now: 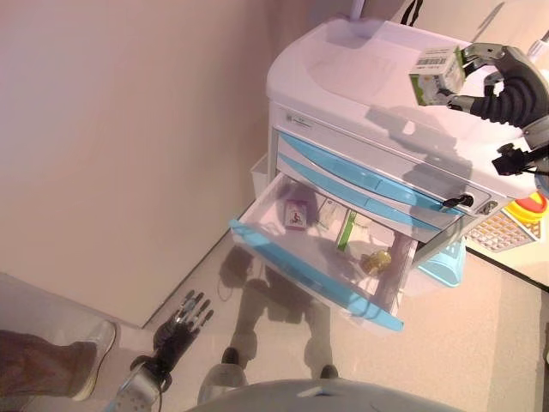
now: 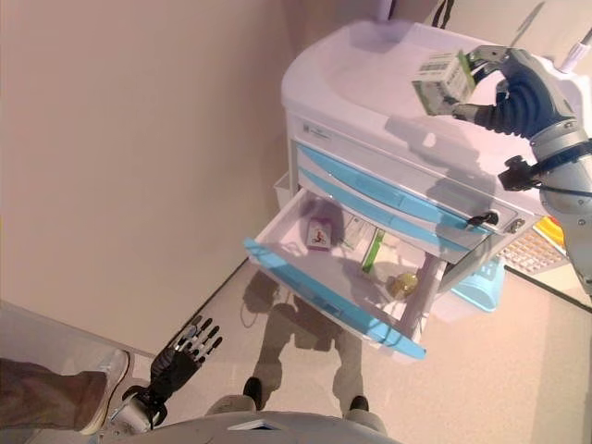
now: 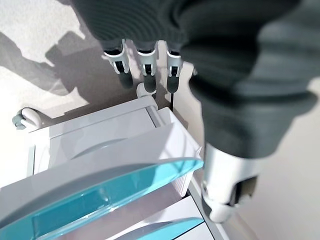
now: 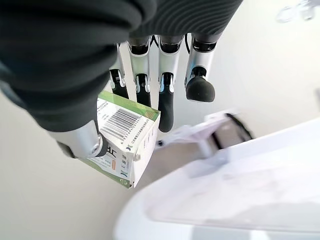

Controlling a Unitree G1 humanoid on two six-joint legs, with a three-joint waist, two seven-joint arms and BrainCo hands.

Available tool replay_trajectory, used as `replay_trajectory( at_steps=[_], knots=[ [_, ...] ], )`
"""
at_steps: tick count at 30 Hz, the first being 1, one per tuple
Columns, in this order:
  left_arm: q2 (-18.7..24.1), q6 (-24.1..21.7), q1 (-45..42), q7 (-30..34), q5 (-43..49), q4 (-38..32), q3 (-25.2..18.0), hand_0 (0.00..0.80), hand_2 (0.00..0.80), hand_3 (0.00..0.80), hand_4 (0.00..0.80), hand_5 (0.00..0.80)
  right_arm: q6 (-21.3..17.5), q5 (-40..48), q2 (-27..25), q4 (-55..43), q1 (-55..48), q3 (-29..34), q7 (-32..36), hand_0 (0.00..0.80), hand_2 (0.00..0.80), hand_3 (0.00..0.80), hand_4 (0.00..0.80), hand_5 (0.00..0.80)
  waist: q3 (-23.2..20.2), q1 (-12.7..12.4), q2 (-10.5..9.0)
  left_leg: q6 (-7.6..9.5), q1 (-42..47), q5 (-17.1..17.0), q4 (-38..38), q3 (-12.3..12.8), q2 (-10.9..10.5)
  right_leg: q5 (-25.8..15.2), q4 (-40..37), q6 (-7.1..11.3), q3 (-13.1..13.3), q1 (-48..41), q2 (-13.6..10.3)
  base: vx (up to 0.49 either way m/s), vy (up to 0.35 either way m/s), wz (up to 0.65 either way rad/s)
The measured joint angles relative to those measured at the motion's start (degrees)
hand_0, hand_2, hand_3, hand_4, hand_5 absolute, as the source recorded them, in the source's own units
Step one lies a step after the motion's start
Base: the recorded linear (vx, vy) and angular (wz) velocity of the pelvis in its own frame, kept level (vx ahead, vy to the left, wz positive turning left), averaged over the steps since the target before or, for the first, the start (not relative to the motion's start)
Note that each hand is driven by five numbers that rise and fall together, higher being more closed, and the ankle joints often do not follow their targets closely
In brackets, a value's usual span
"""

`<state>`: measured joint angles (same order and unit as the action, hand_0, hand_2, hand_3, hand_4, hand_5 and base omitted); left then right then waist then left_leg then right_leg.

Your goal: Open the drawer and pick up the medicine

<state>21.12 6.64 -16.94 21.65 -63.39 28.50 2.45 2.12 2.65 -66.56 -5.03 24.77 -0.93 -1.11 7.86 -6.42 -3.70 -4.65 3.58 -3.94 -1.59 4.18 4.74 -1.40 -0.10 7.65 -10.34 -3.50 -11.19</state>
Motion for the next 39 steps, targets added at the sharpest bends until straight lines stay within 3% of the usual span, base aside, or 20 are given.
replay_trajectory(
  at_steps=[15,25,32,39],
  knots=[
    [2.8,2.3,0.2,-0.2,-0.2,-0.9,0.1,0.0,0.0,0.0,0.0,0.0,0.7,-4.6,-0.8,25.1,12.1,-15.1,-0.6,0.8,0.8,0.8,0.8,0.8,0.7,-2.6,0.24,-0.02,-0.1,0.0,-0.2,-2.5,-0.7,-0.1,-2.0,0.18,-2.7,-2.1,-0.2,0.004,0.0,0.07],
    [5.0,3.7,0.6,-1.2,-0.5,-2.5,0.1,0.0,0.0,0.0,0.0,0.0,0.9,-6.2,-3.9,41.3,22.7,-27.1,4.8,0.8,0.8,0.8,0.8,0.8,2.3,-4.8,-0.08,-0.04,0.2,0.0,-0.6,-4.0,-0.9,-0.2,-3.0,0.26,-4.4,-4.0,-0.2,-0.001,-0.003,0.08],
    [6.7,4.5,1.4,-1.5,-1.9,-3.2,0.1,0.0,0.0,0.0,0.0,0.0,0.6,-12.4,-4.7,47.3,29.3,-33.4,7.2,0.8,0.8,0.8,0.8,0.8,3.9,-6.1,-0.66,-0.09,0.8,-0.1,-0.7,-4.5,-0.9,-0.2,-3.3,0.25,-4.7,-4.8,-0.1,0.0,-0.002,0.01],
    [7.1,4.6,1.5,-1.6,-1.9,-3.2,0.1,0.0,0.0,0.0,0.0,0.0,0.4,-14.6,-4.8,49.9,30.6,-33.8,10.9,0.8,0.8,0.8,0.8,0.8,4.0,-7.4,-0.81,-0.12,0.9,-0.1,-0.6,-4.7,-1.1,-0.2,-3.3,0.25,-5.0,-5.0,-0.1,0.004,0.0,0.01]
  ],
)
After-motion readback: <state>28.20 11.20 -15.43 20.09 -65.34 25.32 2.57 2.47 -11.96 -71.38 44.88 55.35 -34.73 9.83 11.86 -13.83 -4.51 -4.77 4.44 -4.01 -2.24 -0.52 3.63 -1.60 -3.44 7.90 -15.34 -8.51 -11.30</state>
